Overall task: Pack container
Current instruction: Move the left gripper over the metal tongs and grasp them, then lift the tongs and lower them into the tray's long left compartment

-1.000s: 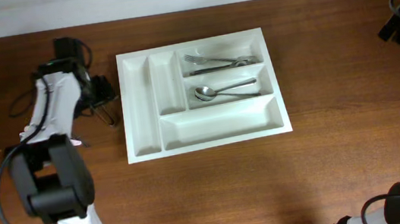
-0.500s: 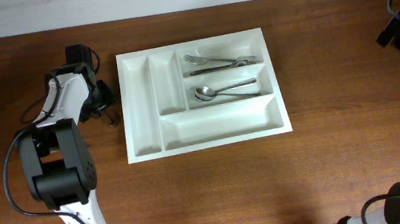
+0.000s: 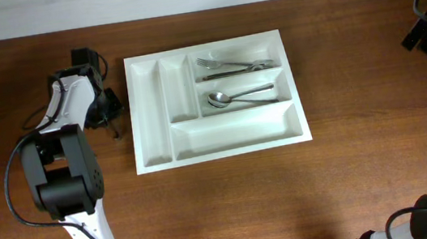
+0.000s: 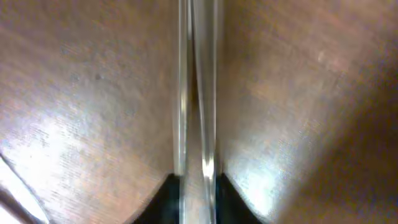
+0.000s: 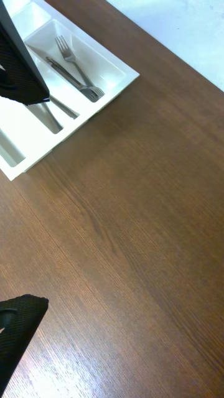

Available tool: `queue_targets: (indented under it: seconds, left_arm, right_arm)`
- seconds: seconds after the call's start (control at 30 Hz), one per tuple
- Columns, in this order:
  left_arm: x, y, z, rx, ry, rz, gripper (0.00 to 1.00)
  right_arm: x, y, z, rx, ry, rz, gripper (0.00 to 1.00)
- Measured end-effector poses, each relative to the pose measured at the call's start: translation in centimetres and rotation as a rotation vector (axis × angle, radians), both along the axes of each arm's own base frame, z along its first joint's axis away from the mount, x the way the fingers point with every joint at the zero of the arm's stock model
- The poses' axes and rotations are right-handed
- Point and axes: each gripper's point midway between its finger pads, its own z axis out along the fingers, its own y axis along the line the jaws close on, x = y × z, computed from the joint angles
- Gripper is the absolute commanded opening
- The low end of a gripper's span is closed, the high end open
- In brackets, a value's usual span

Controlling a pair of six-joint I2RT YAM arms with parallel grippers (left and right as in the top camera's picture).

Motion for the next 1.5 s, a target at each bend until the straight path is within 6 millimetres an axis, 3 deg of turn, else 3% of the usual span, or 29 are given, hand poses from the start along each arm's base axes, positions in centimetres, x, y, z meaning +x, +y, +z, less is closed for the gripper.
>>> queue_targets:
  seconds: [0.17,0.3,0.47,0.7,0.77,0.87,1.07,1.2,1.33,1.5]
  left_arm:
    - [-0.6,0.1,0.7,0.004,0.051,-0.007,0.04]
    - [-0.4,0.2,2.7,0.011,0.065,-0.019,0.02]
    - [-0.6,0.4,6.6,0.022,0.088,-0.044,0.02]
    - [-1.0,-0.5,13.9,0.042,0.089,-0.207,0.02]
    - [-0.6,-2.3,16.4,0.045,0.052,-0.314,0.02]
    - [0.0,-6.0,18.4,0.009,-0.006,-0.466,0.02]
    - [-1.3,-14.2,19.6,-0.034,-0.023,-0.733,0.02]
    - [-2.9,-17.7,21.3,-0.020,-0.052,-0.838,0.02]
    - [-5.5,-18.2,25.3,0.011,-0.129,-0.883,0.02]
    - [-8.7,-15.5,30.6,0.056,-0.291,-0.844,0.03]
  right_arm:
    - [0.0,0.0,0.0,0.000,0.000,0.001,0.99]
    - [0.0,0.0,0.0,0.000,0.001,0.000,0.99]
    - [0.0,0.0,0.0,0.000,0.001,0.000,0.99]
    - [0.0,0.0,0.0,0.000,0.001,0.000,0.98]
    - [0.0,0.0,0.0,0.001,0.001,0.000,0.99]
    - [0.0,0.0,0.0,0.000,0.001,0.000,0.99]
    - [0.0,0.0,0.0,0.001,0.001,0.000,0.99]
    - [0.0,0.0,0.0,0.000,0.001,0.000,0.99]
    - [0.0,0.0,0.0,0.001,0.001,0.000,0.99]
    - [0.0,0.0,0.0,0.001,0.001,0.000,0.99]
